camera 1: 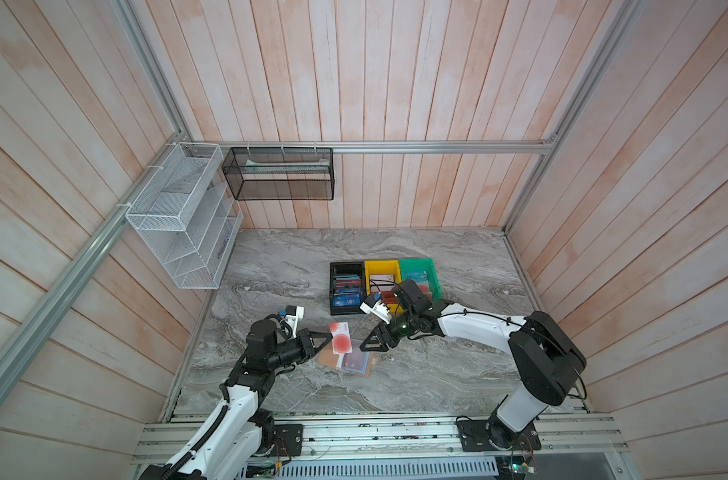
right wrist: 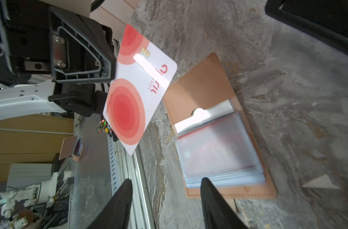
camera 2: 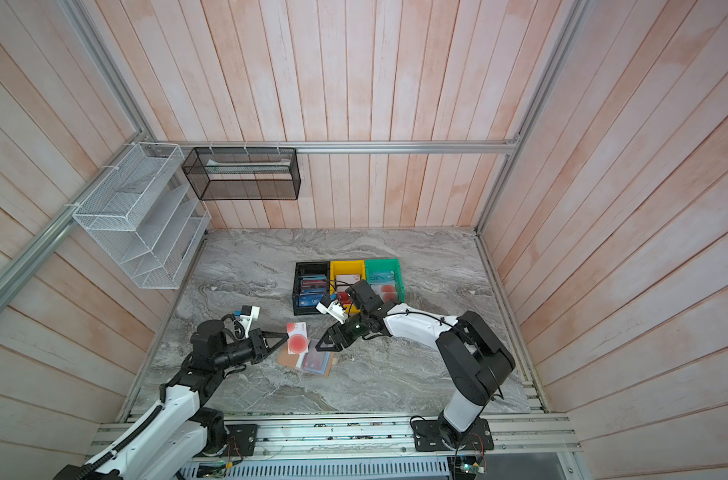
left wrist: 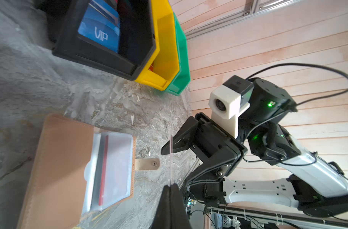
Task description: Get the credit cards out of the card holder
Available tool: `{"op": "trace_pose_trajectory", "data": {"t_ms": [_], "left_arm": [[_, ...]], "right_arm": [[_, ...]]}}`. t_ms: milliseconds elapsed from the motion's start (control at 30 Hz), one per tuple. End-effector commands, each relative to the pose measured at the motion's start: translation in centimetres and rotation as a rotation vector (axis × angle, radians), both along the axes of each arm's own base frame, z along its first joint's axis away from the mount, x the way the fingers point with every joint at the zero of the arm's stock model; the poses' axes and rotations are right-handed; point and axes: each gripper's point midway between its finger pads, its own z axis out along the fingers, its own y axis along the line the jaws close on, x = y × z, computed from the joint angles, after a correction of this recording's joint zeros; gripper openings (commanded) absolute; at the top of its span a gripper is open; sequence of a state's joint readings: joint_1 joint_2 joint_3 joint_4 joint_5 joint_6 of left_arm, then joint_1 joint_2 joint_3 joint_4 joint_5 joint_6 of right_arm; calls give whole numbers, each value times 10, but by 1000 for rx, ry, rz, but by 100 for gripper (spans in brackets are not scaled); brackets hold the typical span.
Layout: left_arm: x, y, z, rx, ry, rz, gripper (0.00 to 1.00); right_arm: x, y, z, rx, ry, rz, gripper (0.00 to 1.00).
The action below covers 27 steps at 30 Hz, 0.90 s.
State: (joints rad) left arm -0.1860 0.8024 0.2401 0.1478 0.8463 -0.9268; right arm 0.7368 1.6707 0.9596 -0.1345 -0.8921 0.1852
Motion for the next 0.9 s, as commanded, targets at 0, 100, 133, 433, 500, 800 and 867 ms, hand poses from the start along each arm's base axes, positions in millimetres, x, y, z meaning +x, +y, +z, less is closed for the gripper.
{"op": "trace_pose_trajectory", "data": {"t_ms": [0,100,133,433,500,800,867], "left_arm": [[-6,-8,14,-42,-70,-49,0],[-6,-10,12,-39,-64,-54,0],[-5,-11,11,-40,-61,-57,0],[1,-21,4,-45,-37,-78,0],[2,-22,2,-45,-33,-77,0],[3,-18,-6,-34,-22,-44,0],[2,-18,-7,-35,-17,-42,0]], "right_arm": [[-6,7,25,124,39,50,56],[-5,11,26,138,54,62,56],[-4,12,27,144,56,65,56],[4,23,35,205,70,69,54],[6,25,33,208,74,66,53],[10,32,34,238,102,74,39],[10,31,34,240,104,75,38]]}}
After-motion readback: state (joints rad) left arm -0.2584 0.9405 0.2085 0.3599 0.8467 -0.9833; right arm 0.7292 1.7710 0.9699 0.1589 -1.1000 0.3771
